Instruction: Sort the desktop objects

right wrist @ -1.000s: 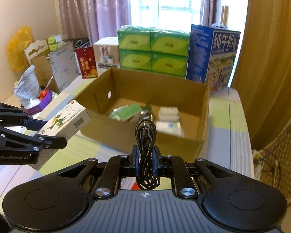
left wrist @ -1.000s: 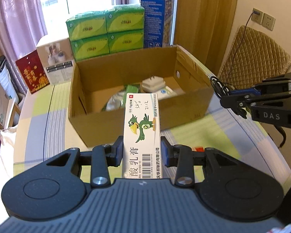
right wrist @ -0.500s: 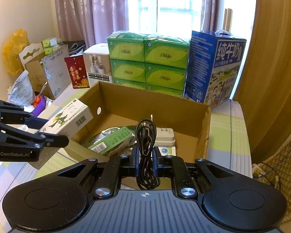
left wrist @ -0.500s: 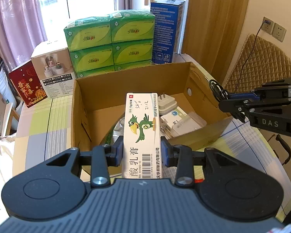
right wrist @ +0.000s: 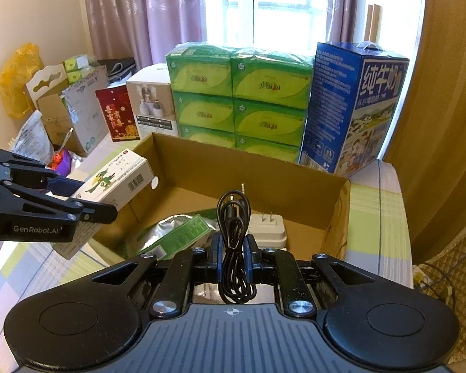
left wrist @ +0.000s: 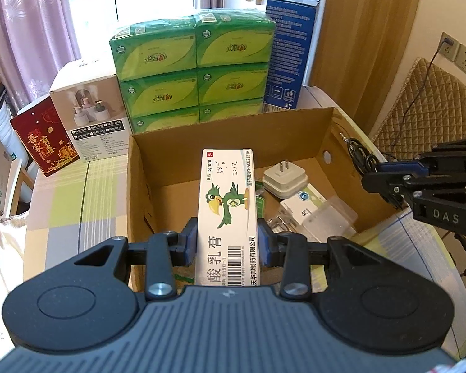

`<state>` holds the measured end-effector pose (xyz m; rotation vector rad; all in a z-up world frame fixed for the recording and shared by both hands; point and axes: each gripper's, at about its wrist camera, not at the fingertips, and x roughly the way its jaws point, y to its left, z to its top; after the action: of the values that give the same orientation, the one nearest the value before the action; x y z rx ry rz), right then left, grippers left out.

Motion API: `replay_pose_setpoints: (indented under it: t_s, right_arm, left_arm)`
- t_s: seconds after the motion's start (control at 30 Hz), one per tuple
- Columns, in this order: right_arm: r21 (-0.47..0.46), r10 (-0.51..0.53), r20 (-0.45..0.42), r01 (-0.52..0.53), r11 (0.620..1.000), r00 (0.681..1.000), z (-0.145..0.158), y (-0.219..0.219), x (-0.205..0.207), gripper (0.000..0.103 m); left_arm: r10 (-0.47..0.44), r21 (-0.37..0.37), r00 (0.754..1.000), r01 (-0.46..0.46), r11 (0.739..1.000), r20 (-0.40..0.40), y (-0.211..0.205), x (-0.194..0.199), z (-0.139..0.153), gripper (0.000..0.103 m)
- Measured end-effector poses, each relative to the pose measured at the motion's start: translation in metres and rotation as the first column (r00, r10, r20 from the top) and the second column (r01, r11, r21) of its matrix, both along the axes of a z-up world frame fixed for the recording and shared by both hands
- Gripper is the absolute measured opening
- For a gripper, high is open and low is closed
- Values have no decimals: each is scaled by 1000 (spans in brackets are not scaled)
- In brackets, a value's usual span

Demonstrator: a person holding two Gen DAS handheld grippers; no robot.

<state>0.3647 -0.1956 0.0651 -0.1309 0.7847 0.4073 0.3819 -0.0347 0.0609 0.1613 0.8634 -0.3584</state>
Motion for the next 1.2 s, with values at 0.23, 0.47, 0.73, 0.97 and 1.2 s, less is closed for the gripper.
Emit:
replay_pose_setpoints:
  t_s: [0.23, 0.47, 0.73, 0.97, 1.2]
  right_arm:
    - [-9, 1, -17, -2, 1000, 1000, -8, 5, 11, 10]
    - [-13, -3, -29, 2, 1000, 1000, -14, 8, 20, 10]
    - [-12, -3, -41, 3, 1000, 999, -18, 13, 28, 10]
    - [-13, -11, -44, 11, 1000, 999, -23, 17, 37, 10]
    - [22, -20, -33, 21, 1000, 999, -27, 19, 45, 11]
  left_arm:
    - [0, 6, 1000, 0, 1000, -9, 0, 11, -9, 33]
    - [8, 2, 1000, -8, 1000, -19, 3, 20, -20, 33]
    - [19, -13, 999, -19, 1000, -26, 7, 30, -27, 33]
    - [34, -46, 999, -35, 998, -17, 8, 38, -32, 33]
    - [54, -89, 999, -54, 995, 0, 9, 46, -34, 32]
